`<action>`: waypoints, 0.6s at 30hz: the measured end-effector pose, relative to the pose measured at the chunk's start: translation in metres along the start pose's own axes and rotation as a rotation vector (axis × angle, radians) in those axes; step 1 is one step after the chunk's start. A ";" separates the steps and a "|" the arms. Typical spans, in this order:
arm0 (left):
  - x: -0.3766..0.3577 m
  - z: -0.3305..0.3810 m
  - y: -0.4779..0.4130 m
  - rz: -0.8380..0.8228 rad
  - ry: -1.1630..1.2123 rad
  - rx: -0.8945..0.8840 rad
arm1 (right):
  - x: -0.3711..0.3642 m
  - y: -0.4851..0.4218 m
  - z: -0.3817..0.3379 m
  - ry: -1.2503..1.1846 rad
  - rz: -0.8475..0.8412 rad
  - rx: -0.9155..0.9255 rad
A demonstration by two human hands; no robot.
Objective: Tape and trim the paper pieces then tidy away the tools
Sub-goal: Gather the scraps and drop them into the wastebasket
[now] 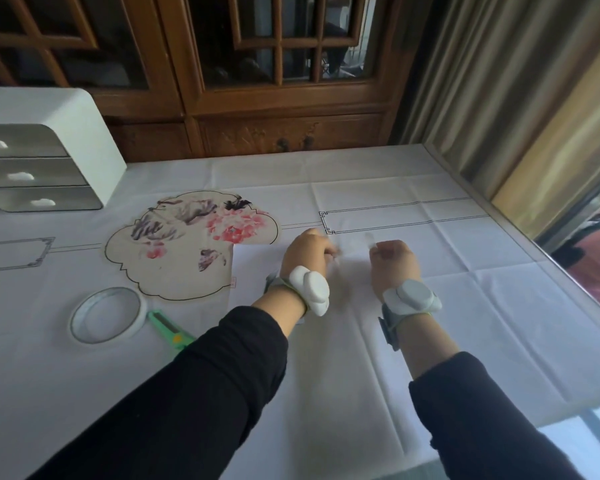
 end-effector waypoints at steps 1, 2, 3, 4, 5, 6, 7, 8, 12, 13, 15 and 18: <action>0.001 -0.002 0.000 0.023 0.016 0.004 | 0.001 0.002 -0.001 -0.028 0.005 -0.012; 0.003 -0.003 0.001 0.032 0.033 0.012 | 0.002 0.004 -0.003 -0.057 0.008 -0.025; 0.003 -0.005 0.002 0.036 0.050 0.024 | 0.004 0.007 -0.006 -0.082 0.012 -0.034; 0.006 -0.005 0.004 0.047 0.068 0.037 | 0.005 0.010 -0.009 -0.097 0.015 -0.035; 0.008 -0.006 0.006 0.066 0.092 0.060 | 0.006 0.013 -0.012 -0.108 0.012 -0.030; 0.014 -0.008 0.011 0.095 0.118 0.088 | 0.005 0.018 -0.017 -0.120 -0.001 -0.018; 0.017 -0.010 0.012 0.119 0.153 0.120 | 0.005 0.019 -0.020 -0.131 -0.005 -0.009; 0.023 -0.012 0.017 0.145 0.182 0.156 | 0.004 0.023 -0.024 -0.143 -0.018 0.000; 0.059 -0.023 0.044 0.237 0.257 0.260 | -0.011 0.048 -0.045 -0.206 -0.097 0.033; 0.070 -0.027 0.053 0.262 0.270 0.287 | -0.016 0.057 -0.051 -0.224 -0.125 0.047; 0.091 -0.034 0.071 0.311 0.288 0.345 | -0.026 0.076 -0.063 -0.247 -0.193 0.068; 0.124 -0.048 0.098 0.400 0.295 0.425 | -0.039 0.109 -0.083 -0.277 -0.291 0.110</action>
Point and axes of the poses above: each hand's wrist, its own y-axis away from the middle knuckle, its own x-axis out of the back of the hand, z = x × y, the point moved 6 cm from there along -y, towards the middle knuckle, and after that the axes turned 12 degrees about z, right-handed, at the moved point
